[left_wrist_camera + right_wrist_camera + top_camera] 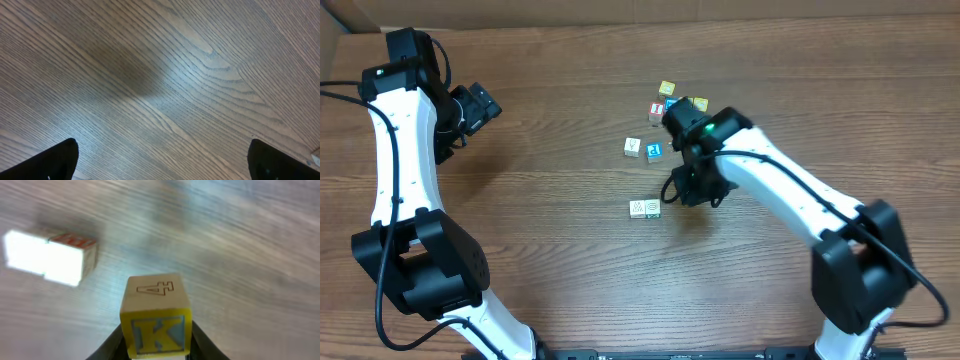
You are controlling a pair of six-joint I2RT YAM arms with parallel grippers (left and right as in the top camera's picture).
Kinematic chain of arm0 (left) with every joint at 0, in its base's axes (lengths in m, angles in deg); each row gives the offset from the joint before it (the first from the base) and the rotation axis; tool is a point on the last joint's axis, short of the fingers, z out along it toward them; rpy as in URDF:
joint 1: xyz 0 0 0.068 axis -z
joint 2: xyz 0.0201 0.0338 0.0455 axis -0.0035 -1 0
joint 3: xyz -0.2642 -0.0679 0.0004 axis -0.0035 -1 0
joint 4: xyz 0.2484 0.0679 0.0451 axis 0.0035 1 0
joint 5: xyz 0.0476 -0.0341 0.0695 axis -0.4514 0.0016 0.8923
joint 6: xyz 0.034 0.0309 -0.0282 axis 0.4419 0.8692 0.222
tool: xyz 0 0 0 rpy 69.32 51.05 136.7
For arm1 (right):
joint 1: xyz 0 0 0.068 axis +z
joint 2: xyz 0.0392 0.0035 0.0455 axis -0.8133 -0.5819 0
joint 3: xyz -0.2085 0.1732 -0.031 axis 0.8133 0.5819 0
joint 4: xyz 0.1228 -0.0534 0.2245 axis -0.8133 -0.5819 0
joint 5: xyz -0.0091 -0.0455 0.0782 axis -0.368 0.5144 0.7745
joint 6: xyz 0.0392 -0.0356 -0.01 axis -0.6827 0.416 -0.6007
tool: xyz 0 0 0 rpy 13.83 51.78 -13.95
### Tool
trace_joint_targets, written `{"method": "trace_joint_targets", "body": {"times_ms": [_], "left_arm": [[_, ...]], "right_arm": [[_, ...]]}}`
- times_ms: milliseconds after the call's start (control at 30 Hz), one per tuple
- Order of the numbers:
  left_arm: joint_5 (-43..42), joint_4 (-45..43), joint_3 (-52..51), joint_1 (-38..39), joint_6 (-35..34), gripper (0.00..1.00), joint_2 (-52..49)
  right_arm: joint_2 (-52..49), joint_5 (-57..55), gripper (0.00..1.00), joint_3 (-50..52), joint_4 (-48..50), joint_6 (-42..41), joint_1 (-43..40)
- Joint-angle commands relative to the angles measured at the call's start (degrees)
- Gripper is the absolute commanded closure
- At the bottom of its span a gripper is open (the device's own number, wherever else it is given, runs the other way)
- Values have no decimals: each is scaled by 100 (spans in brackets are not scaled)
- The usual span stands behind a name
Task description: Flip 5 blocks
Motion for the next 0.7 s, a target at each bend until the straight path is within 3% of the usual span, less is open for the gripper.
{"method": "trace_joint_targets", "body": {"times_ms": [0, 133, 333, 667], "left_arm": [[24, -2, 87, -2, 22, 0, 66], [22, -2, 87, -2, 22, 0, 66], [22, -2, 87, -2, 22, 0, 66], [22, -2, 87, -2, 22, 0, 66]], "right_arm": [[210, 743, 76, -144, -402, -24, -262], [203, 1558, 77, -2, -885, -26, -459], [203, 1569, 78, 472, -1429, -256, -433], [203, 1552, 77, 1759, -273, -636, -404]]}}
